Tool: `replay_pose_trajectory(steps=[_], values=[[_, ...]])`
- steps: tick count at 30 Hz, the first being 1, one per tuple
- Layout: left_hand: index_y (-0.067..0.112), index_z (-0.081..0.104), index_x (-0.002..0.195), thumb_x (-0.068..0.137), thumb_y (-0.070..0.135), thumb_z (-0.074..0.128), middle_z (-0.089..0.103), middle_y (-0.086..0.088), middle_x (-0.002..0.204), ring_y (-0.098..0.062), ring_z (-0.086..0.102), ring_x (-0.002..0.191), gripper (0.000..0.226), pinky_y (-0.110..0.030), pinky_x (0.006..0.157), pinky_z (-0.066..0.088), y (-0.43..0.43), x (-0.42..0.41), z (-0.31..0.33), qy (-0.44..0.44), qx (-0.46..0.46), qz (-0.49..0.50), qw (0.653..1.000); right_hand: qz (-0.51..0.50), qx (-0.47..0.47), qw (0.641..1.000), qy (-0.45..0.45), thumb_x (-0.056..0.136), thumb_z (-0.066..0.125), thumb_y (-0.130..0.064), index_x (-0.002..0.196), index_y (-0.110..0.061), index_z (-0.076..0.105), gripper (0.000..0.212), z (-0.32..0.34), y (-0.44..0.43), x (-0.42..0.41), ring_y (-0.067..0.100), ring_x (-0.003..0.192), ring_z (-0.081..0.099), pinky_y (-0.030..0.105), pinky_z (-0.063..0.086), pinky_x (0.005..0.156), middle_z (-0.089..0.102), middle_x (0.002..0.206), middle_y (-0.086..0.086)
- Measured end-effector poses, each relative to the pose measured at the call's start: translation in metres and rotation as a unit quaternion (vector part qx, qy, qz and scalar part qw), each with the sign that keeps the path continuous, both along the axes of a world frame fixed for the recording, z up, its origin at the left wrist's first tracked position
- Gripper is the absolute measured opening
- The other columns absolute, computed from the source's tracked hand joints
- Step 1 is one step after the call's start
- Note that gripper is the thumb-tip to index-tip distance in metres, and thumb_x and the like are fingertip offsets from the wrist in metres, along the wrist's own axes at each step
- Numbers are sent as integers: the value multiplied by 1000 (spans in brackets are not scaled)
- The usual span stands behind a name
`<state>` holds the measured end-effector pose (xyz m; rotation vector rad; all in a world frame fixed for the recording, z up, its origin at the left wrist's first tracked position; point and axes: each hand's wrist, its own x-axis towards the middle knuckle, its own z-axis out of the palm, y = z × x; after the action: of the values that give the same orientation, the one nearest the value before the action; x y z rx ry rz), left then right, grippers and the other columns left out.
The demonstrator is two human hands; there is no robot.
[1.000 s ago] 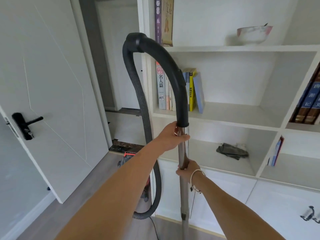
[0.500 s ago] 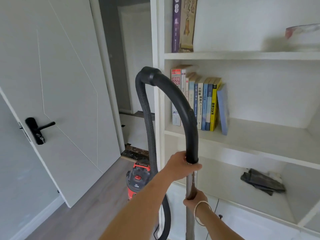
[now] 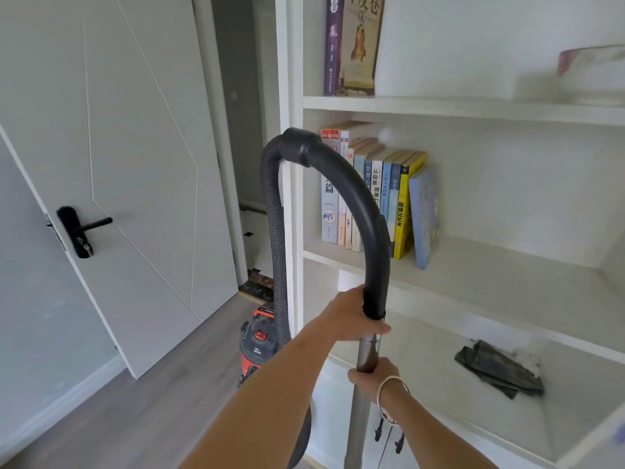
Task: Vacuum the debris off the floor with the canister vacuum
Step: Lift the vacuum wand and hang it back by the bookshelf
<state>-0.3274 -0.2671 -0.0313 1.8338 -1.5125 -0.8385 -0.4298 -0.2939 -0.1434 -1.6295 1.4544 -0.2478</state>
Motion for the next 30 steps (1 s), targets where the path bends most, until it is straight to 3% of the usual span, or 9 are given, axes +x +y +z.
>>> replay_pose_trajectory(steps=[7,13,17,20,26,30], values=[[14,45,129,80,21,75,58,-10,120,-30,63,107,58,-35,82,60,0,-7,0,41,25,18,999,51,1,998,49,74,64,-26,62,-20,43,25,7,-7,-19,12,51,44,20,32,46,47,59,-5],[18,52,109,77,24,77,64,-9,109,-29,64,103,41,-41,90,57,8,-17,-25,18,35,30,999,34,22,999,17,78,60,-30,60,-19,49,24,-7,9,-27,15,54,47,23,35,52,50,56,-4],[18,52,121,77,29,77,64,-5,115,-26,62,105,52,-36,94,54,8,-27,-35,-14,26,20,999,-6,13,1000,4,76,62,-32,64,-19,56,19,-13,18,-36,16,56,55,23,40,54,58,60,-3],[18,50,122,77,30,76,63,-5,112,-26,62,104,53,-37,93,55,1,-22,-33,-13,24,20,999,-9,10,1000,-10,77,61,-31,62,-19,54,20,-6,17,-31,17,55,51,24,36,53,55,57,-2],[9,21,131,87,28,67,53,-5,98,-20,57,88,66,-25,74,49,-15,-16,-35,-5,70,78,994,-16,-47,997,-61,88,58,-32,76,-22,55,16,12,0,-4,14,64,54,24,39,58,57,67,-5],[7,19,131,89,28,65,52,-6,99,-22,55,88,66,-30,80,51,-26,-19,-39,2,70,102,992,6,-64,996,-67,91,59,-33,85,-20,57,14,15,-15,3,15,73,58,23,40,69,59,70,-9]])
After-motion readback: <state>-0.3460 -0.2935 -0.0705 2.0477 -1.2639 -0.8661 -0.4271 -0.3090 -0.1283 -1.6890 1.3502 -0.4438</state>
